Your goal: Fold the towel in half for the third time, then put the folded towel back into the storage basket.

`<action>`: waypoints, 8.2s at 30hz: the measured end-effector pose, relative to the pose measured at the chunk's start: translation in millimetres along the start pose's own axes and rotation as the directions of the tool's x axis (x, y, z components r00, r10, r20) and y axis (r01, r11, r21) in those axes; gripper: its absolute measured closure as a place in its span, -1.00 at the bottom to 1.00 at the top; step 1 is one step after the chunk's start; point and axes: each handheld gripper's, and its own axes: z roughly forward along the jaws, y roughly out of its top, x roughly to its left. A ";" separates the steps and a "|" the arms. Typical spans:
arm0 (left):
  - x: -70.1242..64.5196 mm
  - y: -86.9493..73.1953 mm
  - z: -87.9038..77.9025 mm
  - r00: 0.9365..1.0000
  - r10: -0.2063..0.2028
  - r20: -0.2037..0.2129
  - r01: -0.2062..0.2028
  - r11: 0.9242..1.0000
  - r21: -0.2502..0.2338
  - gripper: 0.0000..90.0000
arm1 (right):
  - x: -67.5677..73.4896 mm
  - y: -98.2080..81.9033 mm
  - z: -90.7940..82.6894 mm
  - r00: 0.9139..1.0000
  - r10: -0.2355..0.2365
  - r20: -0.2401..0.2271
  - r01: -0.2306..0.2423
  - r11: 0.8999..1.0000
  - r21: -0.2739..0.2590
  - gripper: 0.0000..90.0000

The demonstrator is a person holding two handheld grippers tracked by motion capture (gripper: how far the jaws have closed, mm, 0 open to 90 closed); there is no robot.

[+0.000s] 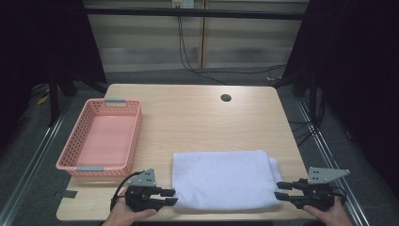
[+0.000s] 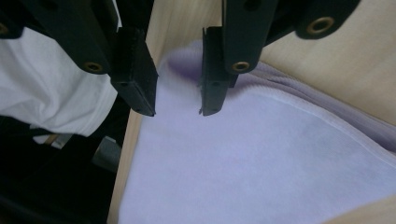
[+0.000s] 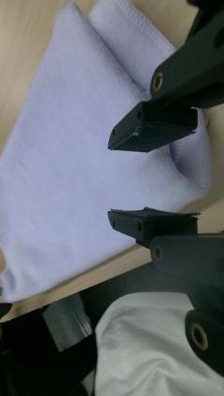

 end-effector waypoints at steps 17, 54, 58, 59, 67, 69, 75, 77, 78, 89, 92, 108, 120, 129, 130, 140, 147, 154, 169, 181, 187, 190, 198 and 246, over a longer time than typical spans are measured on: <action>97.6 30.3 32.7 0.956 -0.176 -0.235 0.172 0.984 -0.039 0.33 | 77.5 63.4 166.3 0.987 -0.026 -0.159 0.046 0.991 0.125 -0.04; 117.1 32.9 56.4 0.948 -0.225 -0.225 0.232 0.973 0.006 0.90 | 129.8 82.9 252.7 0.939 -0.340 -0.059 0.345 0.923 0.172 0.45; 120.1 34.6 47.7 0.943 -0.264 -0.203 0.262 0.964 -0.040 0.94 | 127.7 85.7 251.6 0.947 -0.320 -0.039 0.322 0.929 0.183 0.73; 119.9 36.1 44.3 0.941 -0.276 -0.194 0.270 0.961 -0.059 0.94 | 126.7 86.9 250.9 0.951 -0.305 -0.042 0.307 0.933 0.186 0.76; 112.6 58.8 22.9 0.946 -0.281 -0.160 0.258 0.954 -0.153 0.94 | 116.2 111.0 231.9 0.978 -0.187 -0.093 0.195 0.976 0.094 0.84; 109.3 67.0 16.2 0.947 -0.278 -0.164 0.249 0.952 -0.177 0.94 | 116.7 118.6 226.0 0.979 -0.179 -0.099 0.186 0.980 0.065 0.84; 104.2 93.5 -14.7 0.941 -0.266 -0.210 0.226 0.954 -0.196 0.95 | 123.2 152.8 214.0 0.976 -0.173 -0.131 0.168 0.985 -0.048 0.84; 99.8 101.6 -27.0 0.939 -0.259 -0.228 0.212 0.954 -0.211 0.95 | 128.9 164.3 211.3 0.973 -0.189 -0.136 0.178 0.980 -0.090 0.84; 97.2 105.5 -31.9 0.935 -0.255 -0.247 0.205 0.956 -0.210 0.95 | 131.0 169.4 209.9 0.972 -0.186 -0.146 0.170 0.979 -0.114 0.84; 72.5 130.9 28.7 0.965 -0.191 -0.178 0.165 0.974 -0.153 0.94 | 124.4 139.4 170.4 0.986 -0.136 -0.099 0.116 0.975 -0.189 0.84; 64.7 141.0 64.2 0.973 -0.178 -0.145 0.161 0.980 -0.120 0.94 | 110.8 116.4 146.8 0.993 -0.095 -0.063 0.083 0.980 -0.178 0.83; 35.9 151.8 150.9 0.995 -0.097 0.029 0.100 0.989 -0.111 0.17 | 82.5 29.4 78.4 0.991 0.051 0.128 -0.049 0.999 -0.015 0.06; -21.3 70.0 96.5 1.000 -0.011 0.019 0.009 0.998 0.069 0.33 | 0.9 103.6 115.8 0.966 0.103 0.237 -0.085 0.993 -0.085 -0.06; -28.7 43.9 114.9 0.999 0.000 0.033 -0.004 0.991 0.132 0.10 | -25.8 67.0 145.7 0.945 0.028 0.327 -0.073 0.990 0.124 -0.13; -30.1 43.3 114.7 0.999 -0.010 0.042 0.004 0.991 0.133 0.05 | -27.4 63.0 142.4 0.945 0.038 0.323 -0.084 0.988 0.128 -0.14; -28.8 21.4 70.1 0.996 -0.051 -0.070 0.058 0.993 0.105 -0.16 | -41.1 62.4 132.4 0.979 0.073 0.191 -0.087 0.994 0.066 -0.34; -18.0 13.8 72.7 0.991 -0.118 -0.057 0.124 0.988 0.098 -0.32 | -50.3 64.0 151.5 0.986 0.112 0.125 -0.128 0.984 0.127 -0.57; -32.8 14.5 93.2 0.998 -0.066 -0.019 0.068 0.981 0.180 -0.54 | -50.0 59.7 159.5 0.989 0.127 0.074 -0.138 0.976 0.169 -0.58; -54.8 13.4 98.0 0.988 0.107 -0.111 -0.080 0.972 0.221 0.04 | -39.5 57.6 155.2 0.993 0.113 0.023 -0.115 0.973 0.200 -0.04; -38.4 21.7 93.8 1.000 -0.020 -0.001 0.020 0.985 0.171 0.61 | -38.4 62.1 154.1 0.990 0.140 -0.015 -0.135 0.976 0.172 0.56; -28.0 33.5 80.2 0.998 -0.064 0.017 0.062 0.995 0.082 0.62 | -47.1 75.1 153.6 0.985 0.174 0.008 -0.173 0.974 0.144 0.58; -24.2 38.3 72.1 0.998 -0.066 0.003 0.065 0.996 0.056 0.62 | -48.9 84.8 153.2 0.984 0.176 0.006 -0.175 0.975 0.134 0.58; -13.9 51.2 43.1 0.997 -0.071 -0.021 0.070 0.997 -0.008 0.62 | -50.6 119.6 153.7 0.987 0.159 -0.017 -0.157 0.984 0.079 0.59; 54.0 47.5 -157.8 0.940 -0.209 -0.269 0.132 0.952 -0.278 0.63 | -19.7 326.2 277.2 0.969 0.068 -0.239 -0.077 0.997 -0.028 0.60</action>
